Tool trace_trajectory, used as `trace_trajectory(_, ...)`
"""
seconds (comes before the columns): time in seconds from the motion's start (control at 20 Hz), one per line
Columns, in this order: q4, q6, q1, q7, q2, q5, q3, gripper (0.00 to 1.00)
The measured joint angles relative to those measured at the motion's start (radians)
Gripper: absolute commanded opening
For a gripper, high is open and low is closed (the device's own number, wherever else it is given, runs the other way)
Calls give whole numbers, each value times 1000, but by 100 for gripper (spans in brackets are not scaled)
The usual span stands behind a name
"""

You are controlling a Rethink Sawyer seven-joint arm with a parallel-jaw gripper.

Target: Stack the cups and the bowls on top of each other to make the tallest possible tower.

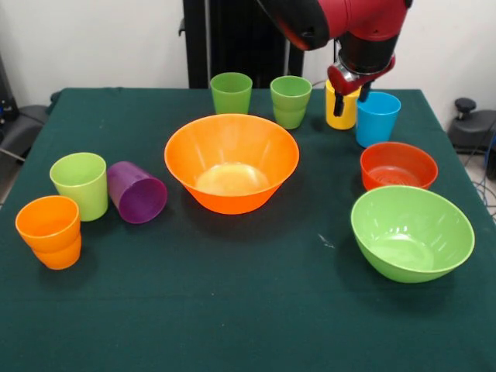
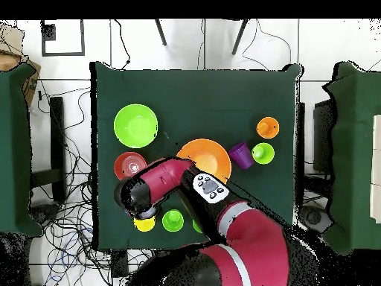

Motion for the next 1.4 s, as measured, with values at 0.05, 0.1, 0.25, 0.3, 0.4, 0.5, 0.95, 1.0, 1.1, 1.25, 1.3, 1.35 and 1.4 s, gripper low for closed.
trace_trajectory(0.05, 0, -2, 5, 0, 1, 0, -4, 100)
trace_trajectory(0.1, 0, -4, 9, 0, 1, 0, -8, 100)
trace_trajectory(0.25, 0, -10, 27, 0, 1, 0, -17, 100)
trace_trajectory(0.3, 0, -11, 30, 0, 1, 0, -18, 100)
trace_trajectory(0.4, 0, -17, 45, 0, 1, 0, -20, 100)
trace_trajectory(0.5, 0, -21, 54, 0, 1, 0, -21, 100)
trace_trajectory(0.95, 0, -41, 79, 0, 1, 0, -34, 100)
trace_trajectory(1.0, 0, -42, 79, 0, 1, 0, -35, 100)
trace_trajectory(1.1, -2, -44, 80, 0, 2, 0, -39, 100)
trace_trajectory(1.25, -16, -43, 80, 0, 16, 0, -49, 100)
trace_trajectory(1.3, -19, -43, 80, 0, 21, 0, -52, 100)
trace_trajectory(1.35, -24, -43, 80, 0, 28, 0, -57, 100)
trace_trajectory(1.4, -29, -43, 80, 0, 34, 0, -62, 100)
